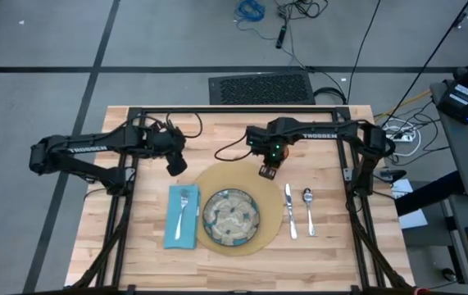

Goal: Set table place

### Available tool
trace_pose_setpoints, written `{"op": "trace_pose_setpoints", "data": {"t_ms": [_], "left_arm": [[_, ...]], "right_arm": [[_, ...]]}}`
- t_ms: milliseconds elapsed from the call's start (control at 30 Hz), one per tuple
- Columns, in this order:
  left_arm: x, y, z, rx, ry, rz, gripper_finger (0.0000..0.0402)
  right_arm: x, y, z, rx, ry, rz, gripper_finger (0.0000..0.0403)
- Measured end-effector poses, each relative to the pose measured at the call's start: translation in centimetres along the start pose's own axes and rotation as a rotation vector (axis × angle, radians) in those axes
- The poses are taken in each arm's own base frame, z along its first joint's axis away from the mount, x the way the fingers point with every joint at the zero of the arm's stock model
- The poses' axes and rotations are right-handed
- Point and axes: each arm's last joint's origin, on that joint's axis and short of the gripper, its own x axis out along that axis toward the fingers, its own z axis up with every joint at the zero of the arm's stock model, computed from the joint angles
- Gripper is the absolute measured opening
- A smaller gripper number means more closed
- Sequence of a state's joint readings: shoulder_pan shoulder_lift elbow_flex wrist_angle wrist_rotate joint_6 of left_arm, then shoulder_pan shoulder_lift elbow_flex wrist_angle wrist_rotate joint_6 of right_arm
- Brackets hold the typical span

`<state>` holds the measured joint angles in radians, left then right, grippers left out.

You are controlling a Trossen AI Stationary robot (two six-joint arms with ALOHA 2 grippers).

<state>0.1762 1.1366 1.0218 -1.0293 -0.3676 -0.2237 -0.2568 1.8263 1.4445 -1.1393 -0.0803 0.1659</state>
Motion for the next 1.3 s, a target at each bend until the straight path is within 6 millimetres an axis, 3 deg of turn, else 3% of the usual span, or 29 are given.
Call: {"op": "trace_pose_setpoints", "data": {"t_ms": [600,967,1100,1300], "left_arm": [[0.0,-0.1,0.0,0.004,-0.001,-0.006,0.0171],[-0.2,-0.4,-0.1,0.015,-0.003,-0.018,0.0171],[-0.2,-0.5,-0.1,0.014,0.000,-0.033,0.0171],[-0.2,-0.5,-0.1,0.015,-0.003,-0.034,0.0171]], "right_arm": [[0.1,-1.5,0.5,0.021,-0.020,-0.004,0.0000],[1.4,-1.5,0.9,0.015,0.022,0.002,0.0002],[1.4,-1.2,0.9,0.006,0.020,0.005,0.0026],[1.4,-1.1,0.8,0.008,0.023,0.021,0.0093]]}}
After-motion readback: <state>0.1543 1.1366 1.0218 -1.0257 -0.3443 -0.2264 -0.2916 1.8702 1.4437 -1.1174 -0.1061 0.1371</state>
